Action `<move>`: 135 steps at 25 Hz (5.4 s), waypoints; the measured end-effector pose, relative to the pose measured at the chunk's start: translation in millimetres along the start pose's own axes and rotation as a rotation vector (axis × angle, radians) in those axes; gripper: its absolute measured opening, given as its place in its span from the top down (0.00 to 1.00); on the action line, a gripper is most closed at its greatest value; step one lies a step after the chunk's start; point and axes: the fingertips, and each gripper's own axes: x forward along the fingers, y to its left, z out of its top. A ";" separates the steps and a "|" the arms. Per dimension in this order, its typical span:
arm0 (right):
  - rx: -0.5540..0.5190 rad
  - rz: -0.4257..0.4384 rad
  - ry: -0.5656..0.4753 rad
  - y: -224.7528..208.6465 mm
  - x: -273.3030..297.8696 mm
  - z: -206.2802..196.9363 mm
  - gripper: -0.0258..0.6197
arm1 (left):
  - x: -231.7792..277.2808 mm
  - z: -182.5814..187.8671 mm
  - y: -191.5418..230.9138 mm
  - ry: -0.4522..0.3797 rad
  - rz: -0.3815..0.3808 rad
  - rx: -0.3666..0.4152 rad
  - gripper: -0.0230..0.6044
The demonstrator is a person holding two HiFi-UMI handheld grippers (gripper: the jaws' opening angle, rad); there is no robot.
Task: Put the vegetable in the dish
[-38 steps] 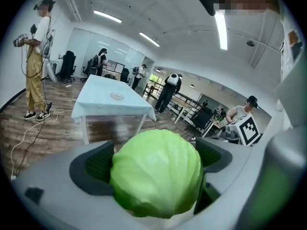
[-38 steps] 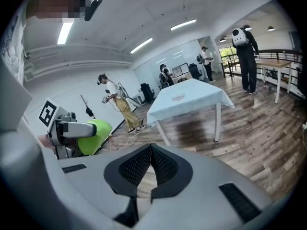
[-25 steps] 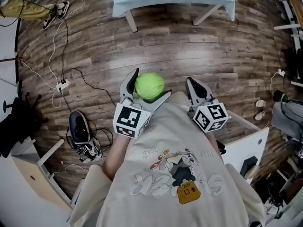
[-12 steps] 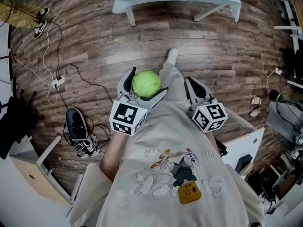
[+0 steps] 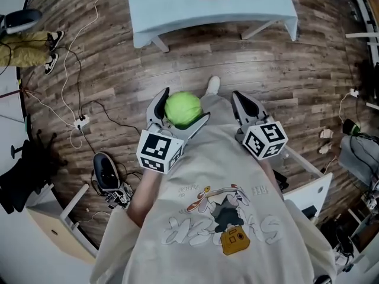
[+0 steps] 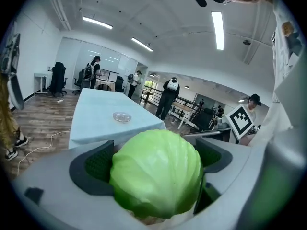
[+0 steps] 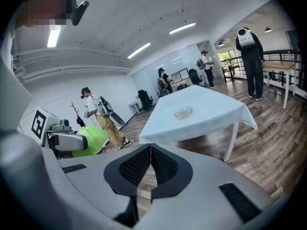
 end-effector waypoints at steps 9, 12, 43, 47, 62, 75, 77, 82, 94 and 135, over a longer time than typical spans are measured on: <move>0.074 -0.028 -0.043 -113.4 22.9 79.6 0.92 | 121.1 78.4 -2.5 0.010 -0.030 0.026 0.11; 0.084 0.012 -0.041 -136.1 31.8 89.4 0.92 | 145.5 86.1 -8.6 0.022 -0.027 0.040 0.11; 0.085 -0.022 -0.022 -157.7 196.3 208.7 0.92 | 238.1 186.7 173.4 0.049 -0.056 0.044 0.11; 0.099 -0.058 -0.047 -157.0 218.6 222.4 0.92 | 250.3 194.1 193.7 0.057 -0.101 0.056 0.11; 0.151 -0.186 -0.059 -165.5 227.4 225.3 0.92 | 291.7 188.7 224.6 0.155 -0.228 0.083 0.11; 0.177 -0.168 -0.055 -189.9 246.2 234.8 0.92 | 351.3 178.3 222.6 0.204 -0.222 0.126 0.11; 0.176 -0.160 -0.043 -194.7 250.1 235.9 0.92 | 357.9 178.5 223.1 0.211 -0.221 0.122 0.11; 0.155 -0.143 -0.026 -208.1 257.0 242.9 0.92 | 374.6 176.5 229.3 0.230 -0.192 0.113 0.11; 0.056 -0.095 0.071 -216.6 283.8 232.8 0.92 | 412.8 162.7 243.2 0.273 -0.161 0.103 0.11; 0.098 -0.096 0.126 -285.0 308.6 244.2 0.92 | 537.6 68.9 269.7 0.550 -0.026 0.262 0.11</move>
